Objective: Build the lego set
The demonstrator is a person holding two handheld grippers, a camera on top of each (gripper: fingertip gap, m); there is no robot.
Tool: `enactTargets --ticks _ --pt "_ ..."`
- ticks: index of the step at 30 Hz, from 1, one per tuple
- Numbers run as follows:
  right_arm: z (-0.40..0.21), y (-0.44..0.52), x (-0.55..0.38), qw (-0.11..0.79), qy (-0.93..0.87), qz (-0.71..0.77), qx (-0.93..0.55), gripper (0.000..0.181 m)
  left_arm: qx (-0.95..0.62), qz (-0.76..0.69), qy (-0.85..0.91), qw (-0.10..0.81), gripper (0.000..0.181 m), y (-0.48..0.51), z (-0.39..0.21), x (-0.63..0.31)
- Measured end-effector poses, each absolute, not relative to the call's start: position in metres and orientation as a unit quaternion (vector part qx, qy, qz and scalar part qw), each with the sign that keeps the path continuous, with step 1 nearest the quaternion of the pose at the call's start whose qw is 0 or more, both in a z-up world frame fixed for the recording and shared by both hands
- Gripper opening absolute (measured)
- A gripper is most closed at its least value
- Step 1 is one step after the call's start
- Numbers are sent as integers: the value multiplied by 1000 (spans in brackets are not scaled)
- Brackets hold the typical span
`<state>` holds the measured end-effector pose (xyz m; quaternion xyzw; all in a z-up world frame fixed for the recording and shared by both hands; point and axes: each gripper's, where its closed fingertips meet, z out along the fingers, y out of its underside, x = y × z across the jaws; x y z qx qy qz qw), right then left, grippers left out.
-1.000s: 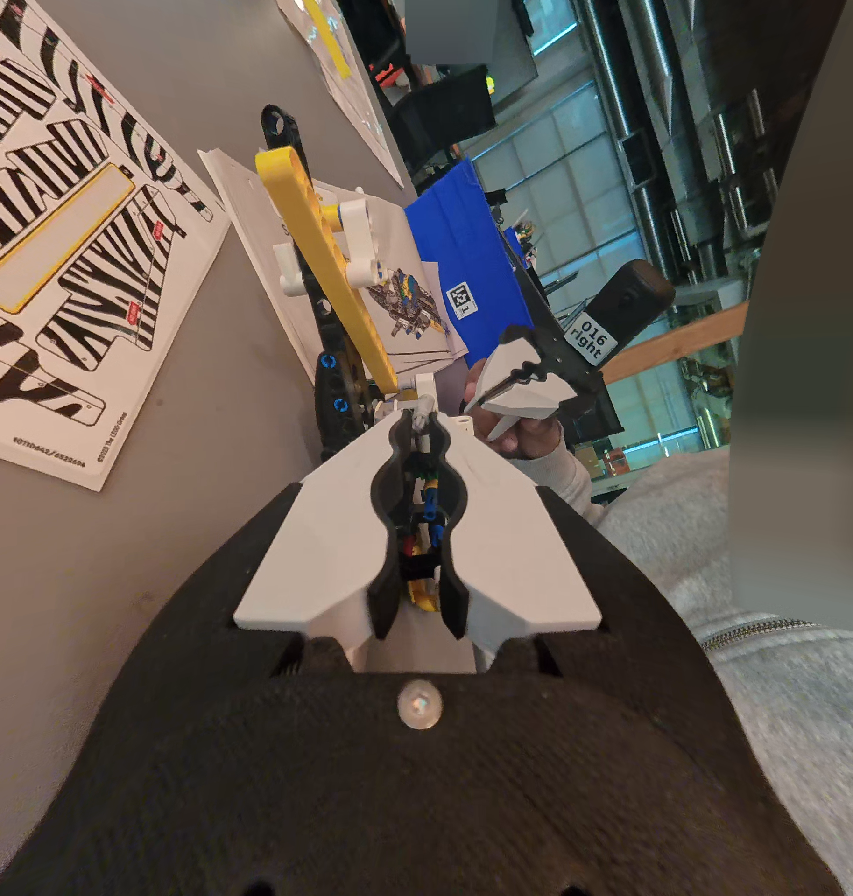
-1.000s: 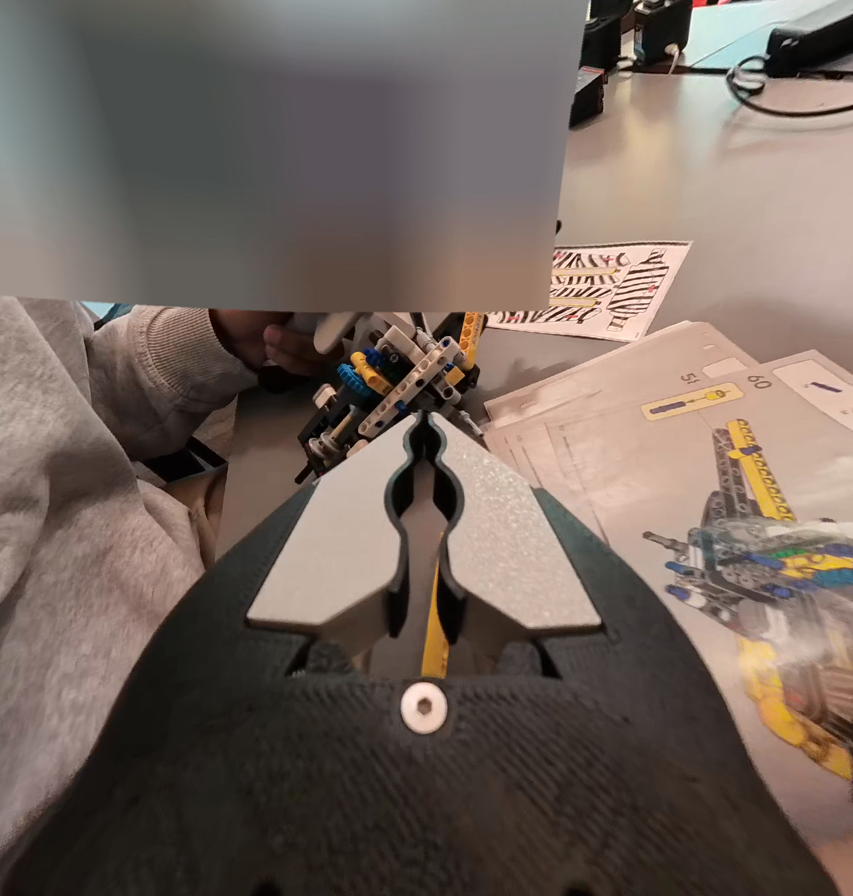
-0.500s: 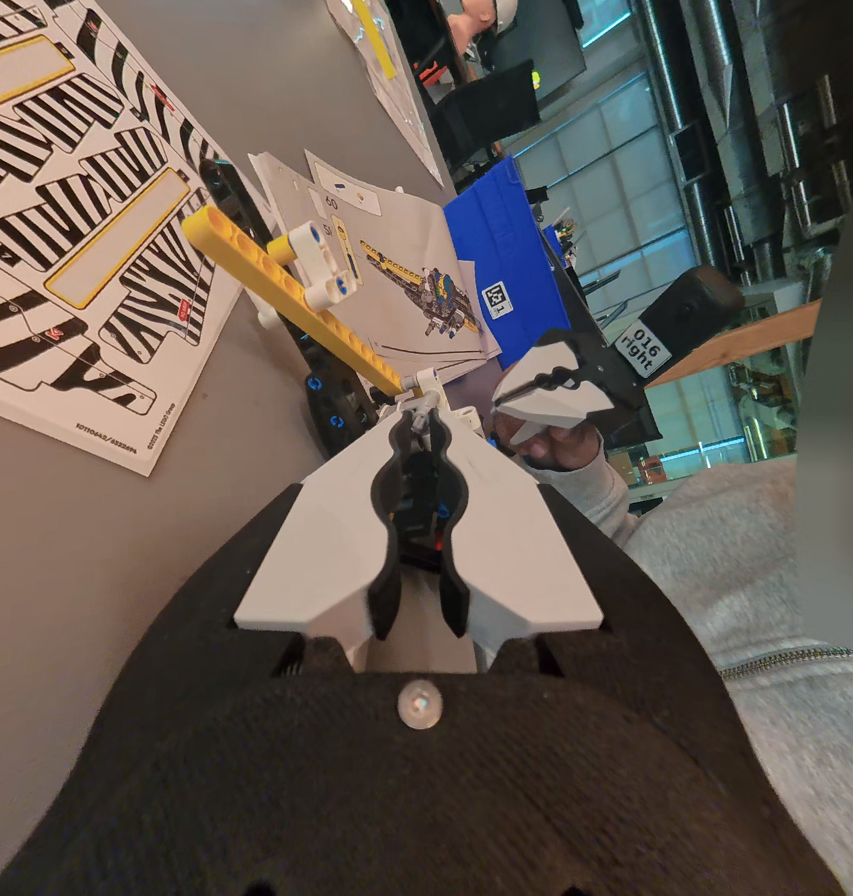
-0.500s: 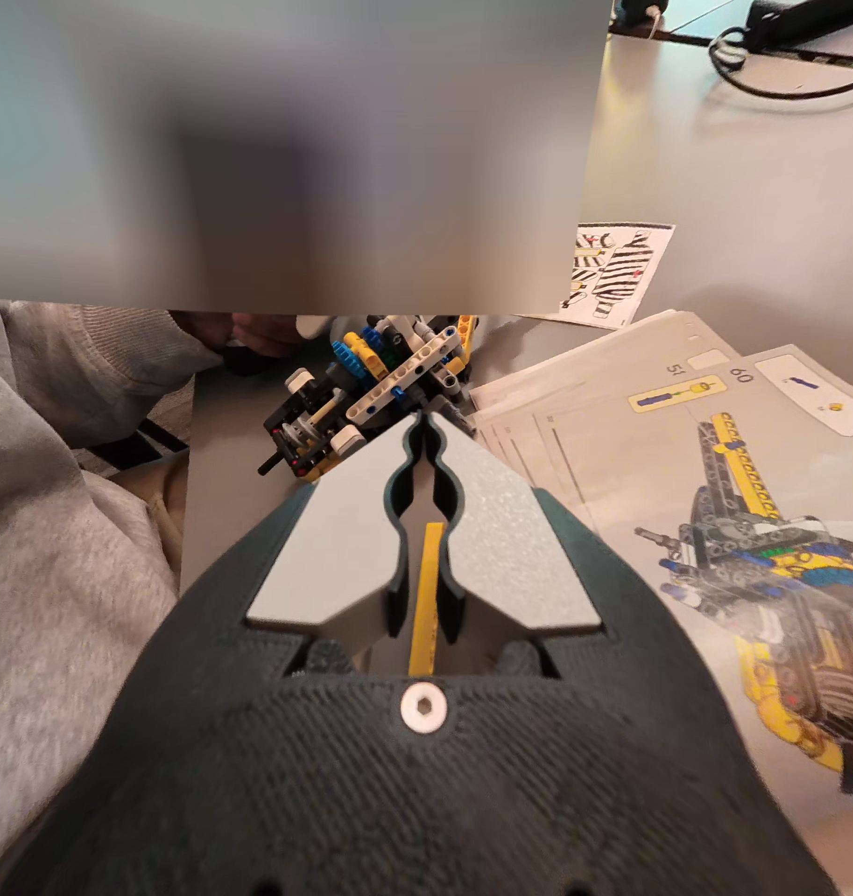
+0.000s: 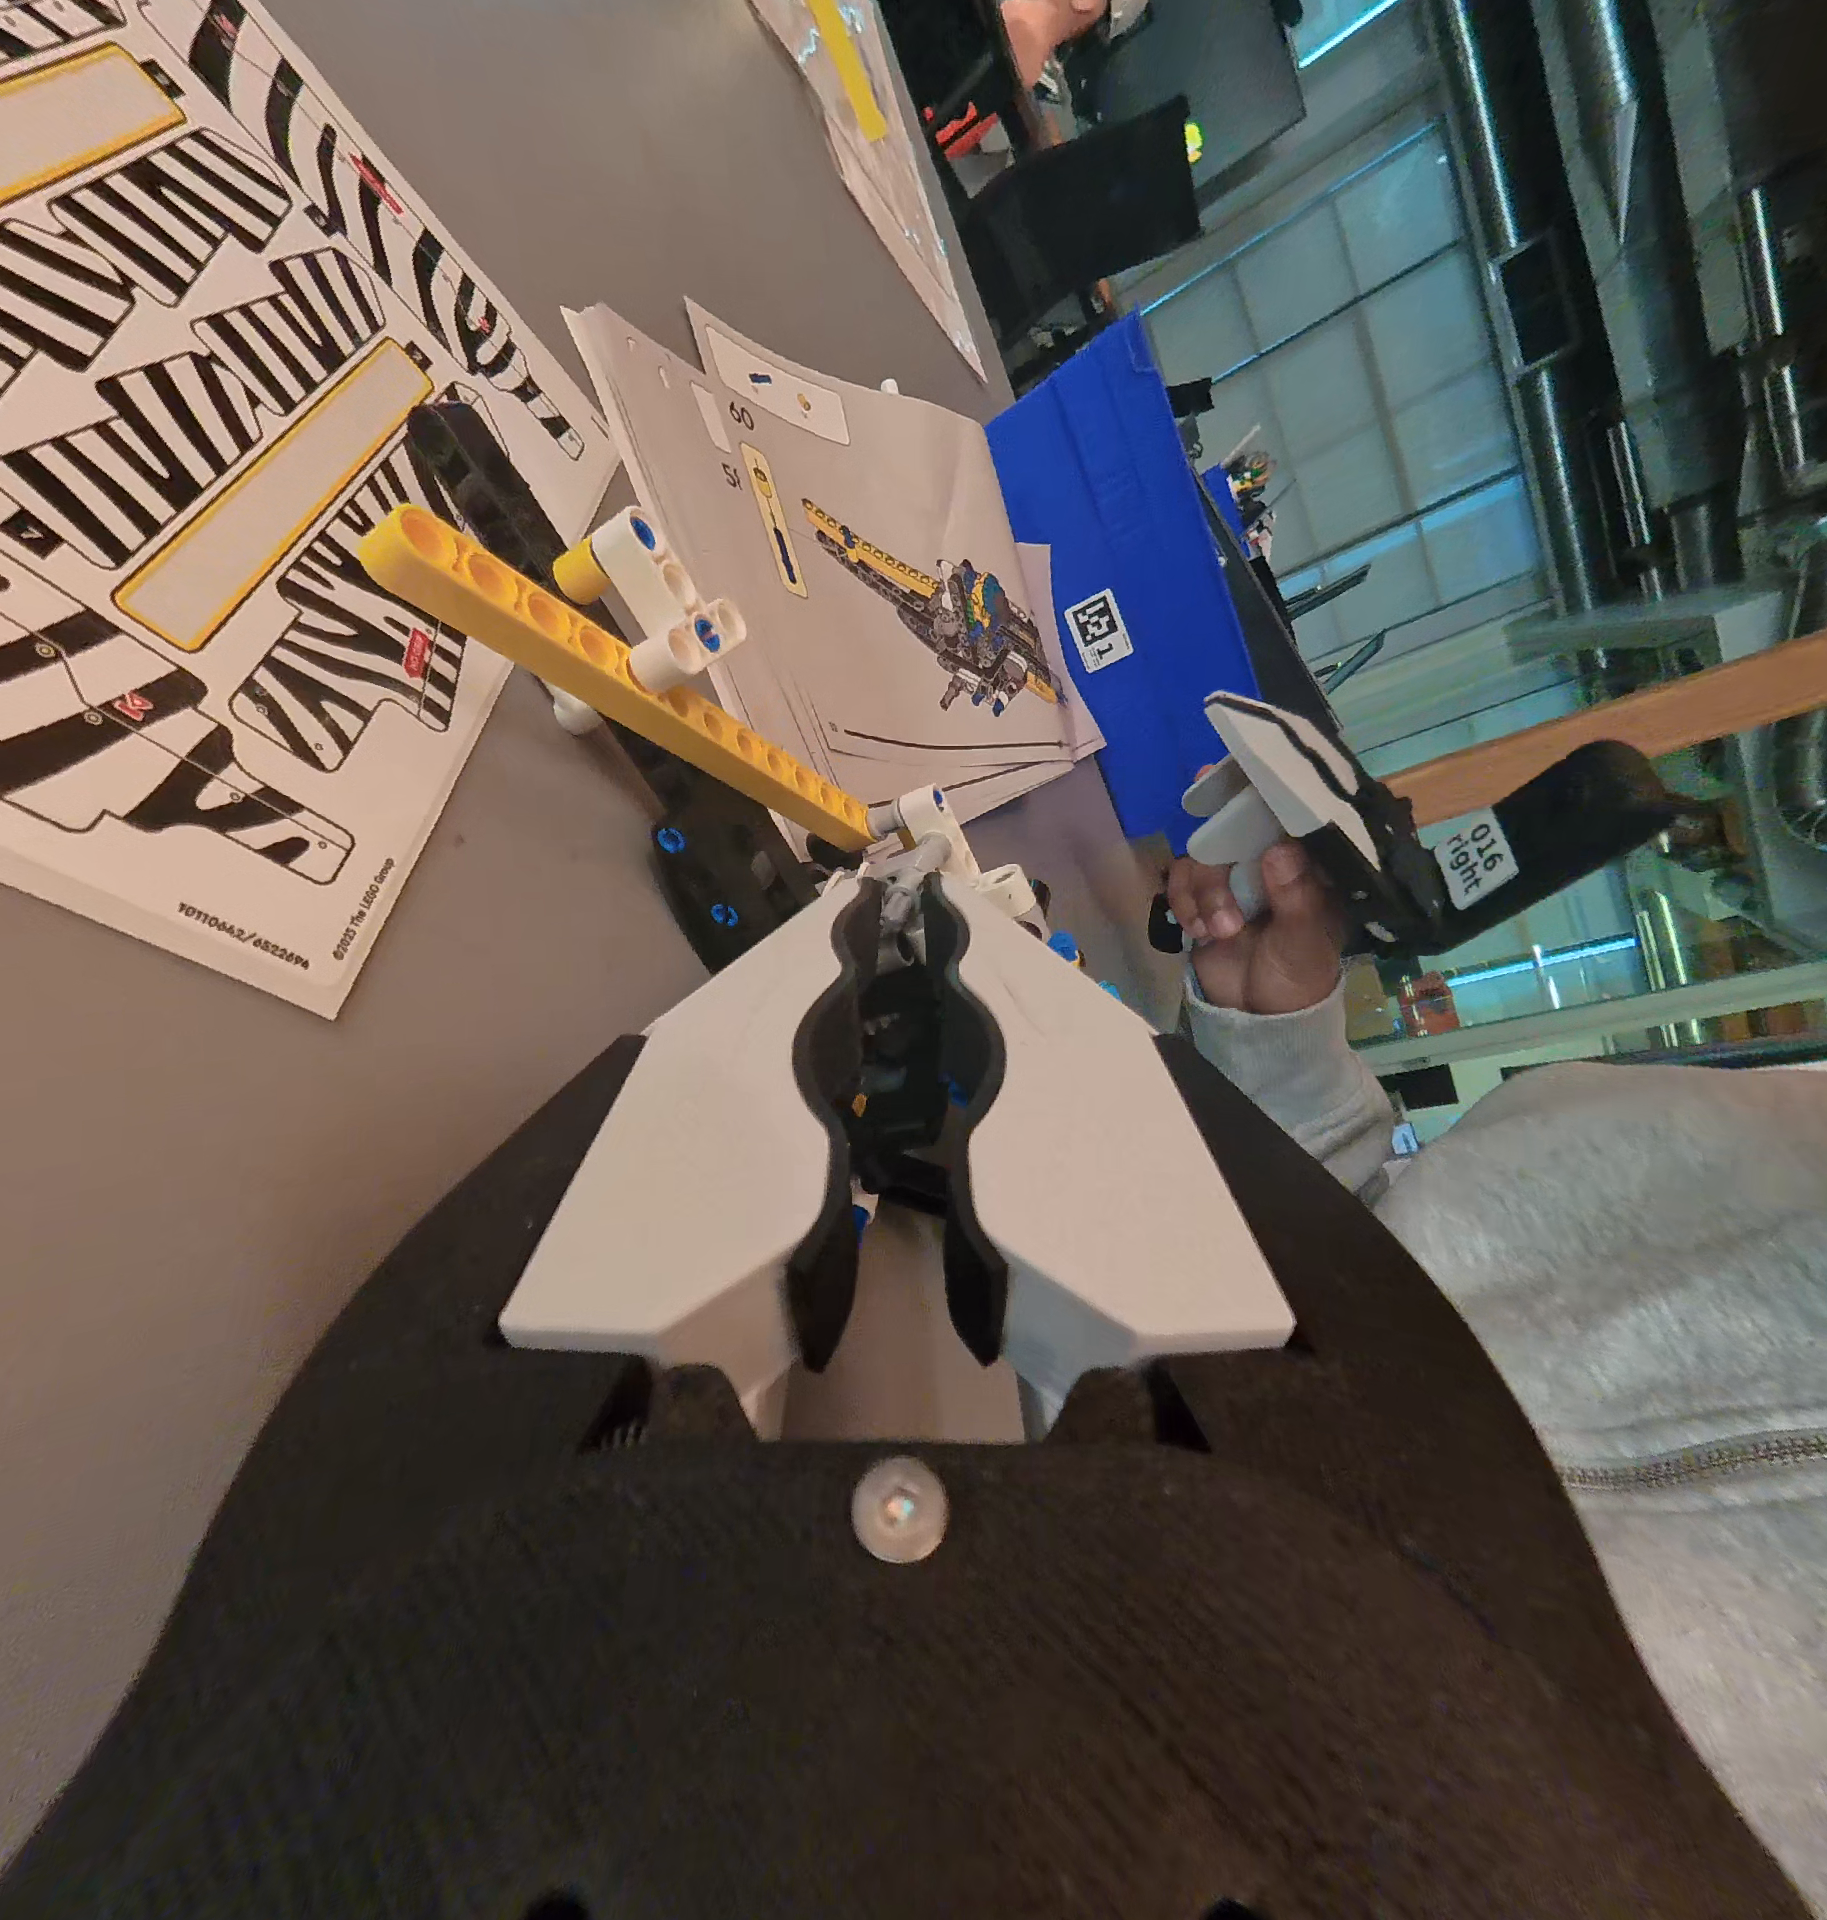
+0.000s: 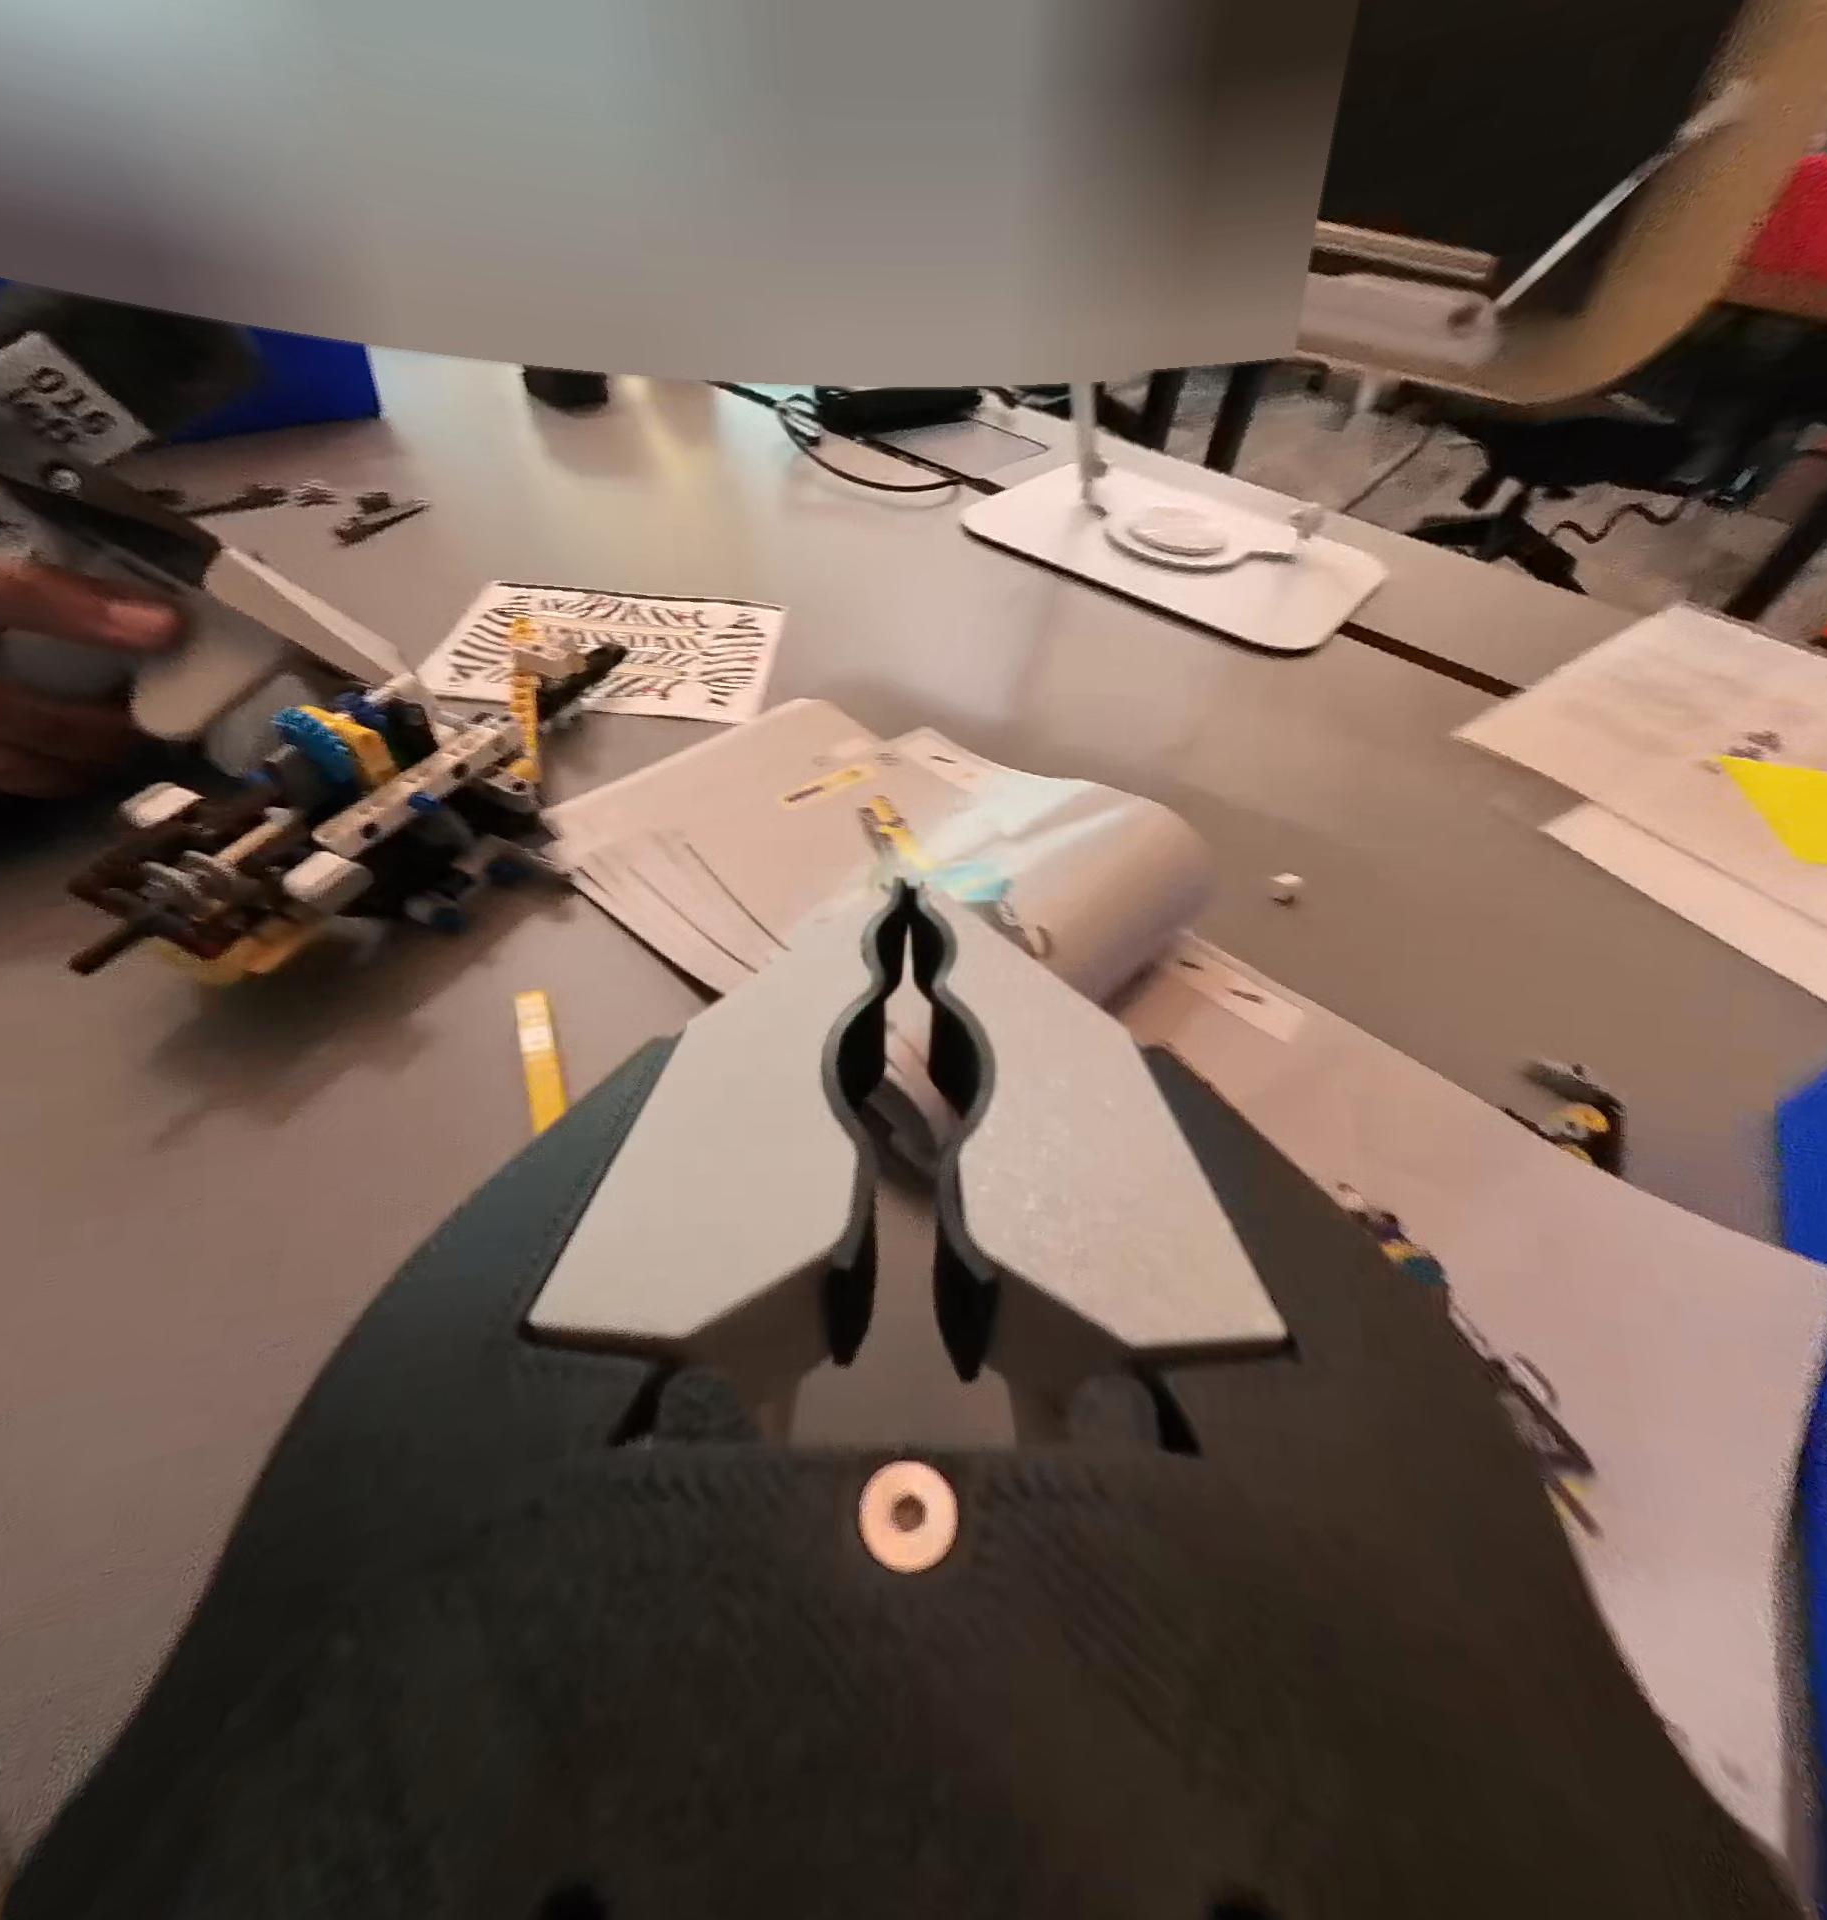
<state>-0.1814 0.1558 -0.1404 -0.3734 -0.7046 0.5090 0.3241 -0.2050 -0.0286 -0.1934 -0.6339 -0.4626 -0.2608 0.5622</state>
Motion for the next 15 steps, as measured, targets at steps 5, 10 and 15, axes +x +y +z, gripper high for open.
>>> enactTargets --ticks 5,10,15 --pt "-154 170 -184 293 -694 521 -401 0 -629 -261 -465 565 7 -29 -193 -207" --pt "-161 171 -186 282 -691 526 -408 0 -622 -257 -460 579 14 -31 -188 -208" --pt "-160 177 -189 280 -676 533 -425 0 -603 -248 -465 600 12 -36 -182 -214"
